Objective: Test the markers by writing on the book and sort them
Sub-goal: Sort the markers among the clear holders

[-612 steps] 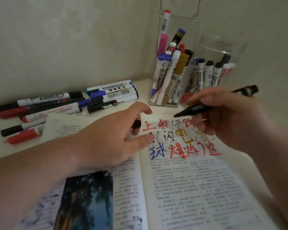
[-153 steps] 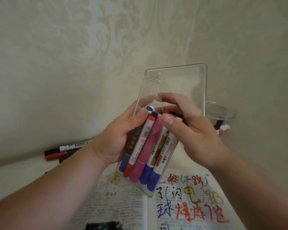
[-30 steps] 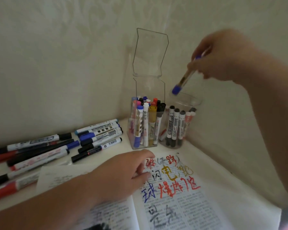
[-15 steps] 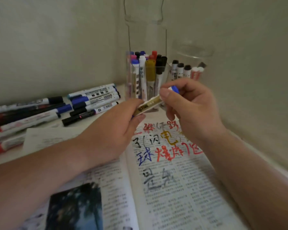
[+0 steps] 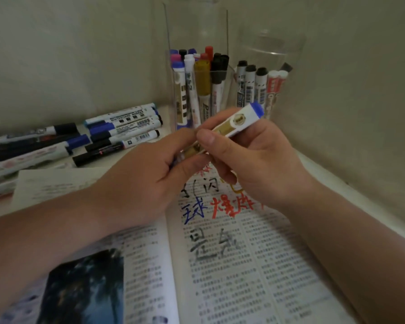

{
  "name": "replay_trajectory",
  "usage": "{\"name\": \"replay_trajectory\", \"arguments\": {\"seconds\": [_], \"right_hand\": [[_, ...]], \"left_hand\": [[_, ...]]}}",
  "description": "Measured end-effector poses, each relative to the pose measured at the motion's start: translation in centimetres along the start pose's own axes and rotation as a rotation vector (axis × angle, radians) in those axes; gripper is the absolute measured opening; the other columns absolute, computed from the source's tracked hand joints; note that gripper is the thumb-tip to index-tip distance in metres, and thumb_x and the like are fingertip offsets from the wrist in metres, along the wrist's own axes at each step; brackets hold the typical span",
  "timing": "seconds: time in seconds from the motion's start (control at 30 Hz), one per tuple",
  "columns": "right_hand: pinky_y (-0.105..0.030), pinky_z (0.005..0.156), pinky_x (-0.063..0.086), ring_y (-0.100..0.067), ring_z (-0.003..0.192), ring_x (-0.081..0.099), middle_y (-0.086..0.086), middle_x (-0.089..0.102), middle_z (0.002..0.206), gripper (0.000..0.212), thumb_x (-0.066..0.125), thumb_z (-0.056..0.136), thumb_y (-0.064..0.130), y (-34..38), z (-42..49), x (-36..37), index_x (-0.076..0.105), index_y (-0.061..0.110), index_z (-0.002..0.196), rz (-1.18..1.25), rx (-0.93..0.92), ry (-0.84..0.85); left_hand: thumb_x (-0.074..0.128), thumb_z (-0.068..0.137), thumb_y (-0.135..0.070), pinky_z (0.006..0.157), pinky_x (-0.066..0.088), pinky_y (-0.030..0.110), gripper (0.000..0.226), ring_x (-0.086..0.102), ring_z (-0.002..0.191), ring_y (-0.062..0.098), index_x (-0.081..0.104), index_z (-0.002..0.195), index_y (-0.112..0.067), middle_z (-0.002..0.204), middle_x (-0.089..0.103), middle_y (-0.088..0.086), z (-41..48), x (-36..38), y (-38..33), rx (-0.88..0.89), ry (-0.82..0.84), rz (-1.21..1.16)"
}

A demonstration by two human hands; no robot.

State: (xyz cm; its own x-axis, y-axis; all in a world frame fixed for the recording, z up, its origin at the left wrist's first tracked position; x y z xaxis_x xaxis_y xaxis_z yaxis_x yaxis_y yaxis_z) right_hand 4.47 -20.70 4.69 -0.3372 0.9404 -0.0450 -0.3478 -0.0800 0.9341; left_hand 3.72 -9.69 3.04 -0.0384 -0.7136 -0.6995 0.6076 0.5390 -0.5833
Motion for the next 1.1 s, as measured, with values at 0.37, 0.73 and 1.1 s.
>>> {"name": "replay_trajectory", "arguments": {"seconds": [0.37, 0.73, 1.1], "right_hand": [[-0.028, 0.044, 0.050, -0.031, 0.053, 0.066, -0.021, 0.070, 0.070, 0.030, 0.084, 0.076, 0.033, -0.1, -4.1, -4.8, 0.072, 0.006, 0.077, -0.137, 0.290, 0.095], [-0.018, 0.041, 0.039, -0.007, 0.041, 0.049, 0.004, 0.057, 0.051, 0.012, 0.077, 0.081, 0.000, -2.0, -7.8, -4.6, 0.067, 0.004, 0.076, -0.269, 0.319, 0.048], [-0.016, 0.055, 0.044, -0.005, 0.057, 0.056, 0.010, 0.066, 0.064, 0.010, 0.078, 0.082, 0.017, -1.5, -7.7, -3.7, 0.072, 0.024, 0.077, -0.428, 0.279, 0.108]], "left_hand": [[0.045, 0.101, -0.016, 0.088, 0.051, 0.025, 0.047, 0.058, 0.105, 0.000, 0.029, 0.134, -0.045, 0.113, 0.054, -0.022, -1.1, 2.3, 1.5, -0.054, 0.264, -0.039], [0.070, 0.086, -0.044, 0.086, 0.041, 0.004, 0.030, 0.059, 0.102, -0.013, 0.069, 0.114, -0.034, 0.106, 0.067, -0.029, -0.6, 2.0, -0.4, 0.139, 0.208, 0.139], [0.063, 0.092, -0.044, 0.083, 0.037, 0.003, 0.031, 0.057, 0.098, -0.002, 0.070, 0.119, -0.030, 0.104, 0.058, -0.018, -0.5, 2.2, -0.8, 0.212, 0.216, 0.193]]}}
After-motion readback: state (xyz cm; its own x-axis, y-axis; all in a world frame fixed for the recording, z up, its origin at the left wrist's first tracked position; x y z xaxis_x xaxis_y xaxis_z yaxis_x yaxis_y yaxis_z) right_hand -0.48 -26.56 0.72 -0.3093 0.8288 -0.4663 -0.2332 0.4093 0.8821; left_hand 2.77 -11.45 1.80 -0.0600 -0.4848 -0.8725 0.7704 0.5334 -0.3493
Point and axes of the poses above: each hand's wrist, its own z-axis towards the middle knuckle, its own x-axis out of the palm, y = z × x, the point moved 10 cm from there along z, towards the middle knuckle
